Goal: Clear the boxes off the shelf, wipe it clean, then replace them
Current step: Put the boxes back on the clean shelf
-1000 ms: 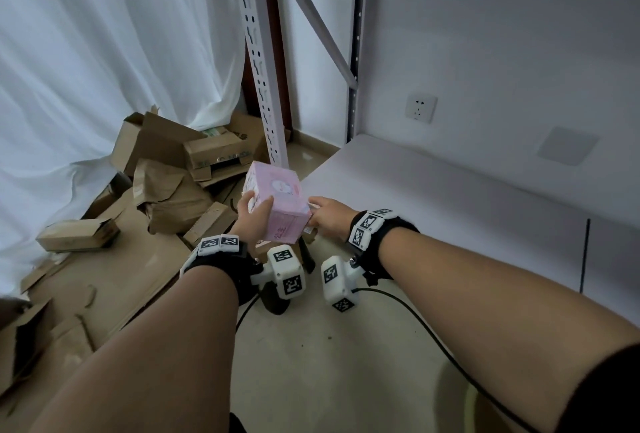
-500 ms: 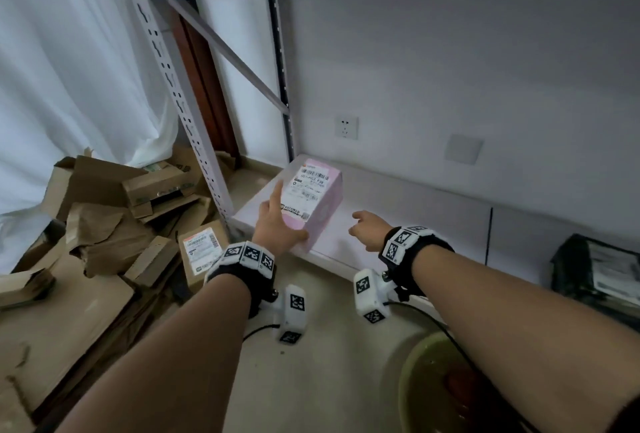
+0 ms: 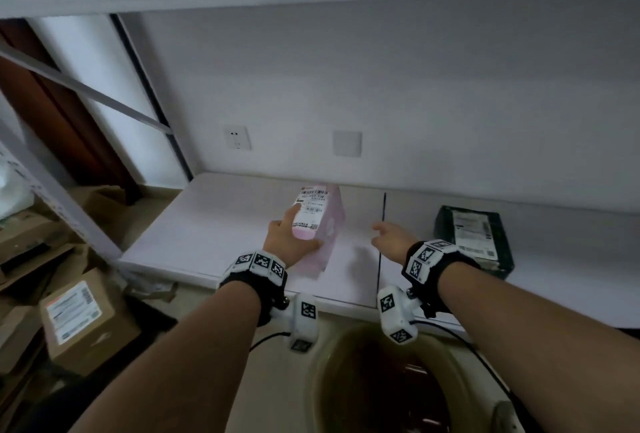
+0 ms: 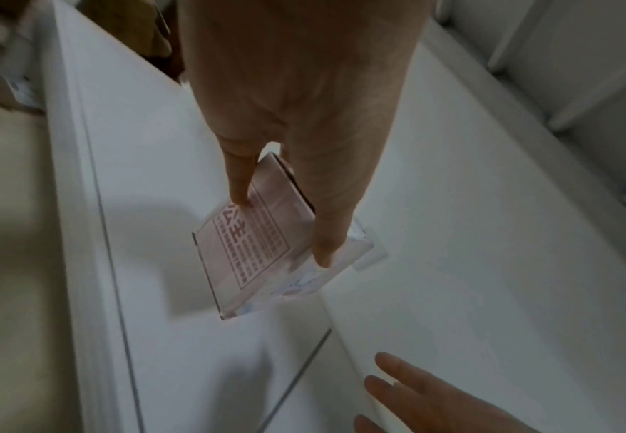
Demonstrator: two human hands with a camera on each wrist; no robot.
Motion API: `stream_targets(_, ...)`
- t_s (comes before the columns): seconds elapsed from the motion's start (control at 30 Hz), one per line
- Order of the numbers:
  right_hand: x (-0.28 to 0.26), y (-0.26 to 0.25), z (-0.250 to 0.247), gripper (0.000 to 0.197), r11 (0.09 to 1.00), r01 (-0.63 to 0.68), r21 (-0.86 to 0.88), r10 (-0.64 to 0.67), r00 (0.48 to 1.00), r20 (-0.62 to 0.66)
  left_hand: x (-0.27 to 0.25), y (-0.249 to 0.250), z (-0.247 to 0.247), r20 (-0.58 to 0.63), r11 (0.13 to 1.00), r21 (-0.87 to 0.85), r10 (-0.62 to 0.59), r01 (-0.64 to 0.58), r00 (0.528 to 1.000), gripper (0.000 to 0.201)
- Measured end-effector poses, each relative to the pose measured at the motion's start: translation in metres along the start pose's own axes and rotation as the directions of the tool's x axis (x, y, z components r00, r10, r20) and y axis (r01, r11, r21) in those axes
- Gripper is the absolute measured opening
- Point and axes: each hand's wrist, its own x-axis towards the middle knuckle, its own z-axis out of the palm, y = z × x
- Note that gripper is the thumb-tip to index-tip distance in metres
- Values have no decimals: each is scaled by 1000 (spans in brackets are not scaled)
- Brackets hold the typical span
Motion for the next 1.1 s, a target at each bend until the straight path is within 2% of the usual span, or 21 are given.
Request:
stream_targets(0.2, 9, 52, -35, 46, 995, -81, 66, 84, 995, -48, 17, 39, 61, 74, 997, 62, 41, -46, 996, 89)
stream_targets(0.4, 20, 61, -50, 44, 995, -43, 85, 47, 998, -46, 28, 49, 95, 88, 986, 157, 48, -61, 995, 80)
stream_targets(0.5, 21, 72, -54, 45, 994, -63, 86, 68, 996, -56, 33, 54, 110, 89, 981, 186, 38, -54, 995, 77)
stream_targets(0.77, 23, 81, -59, 43, 986, -80, 144, 89, 994, -60, 50, 57, 130, 111, 974, 226, -8, -17, 994, 81)
stream_targets(0.9, 21, 83, -63, 40, 986, -80, 147, 93, 992, -86, 53, 59, 137, 183, 959, 262, 62, -109, 981, 83)
stream_targets(1.1, 18, 86, -63, 40, 986, -93, 136, 110, 986, -124, 55, 65, 137, 227, 943, 261, 149, -208, 962, 82)
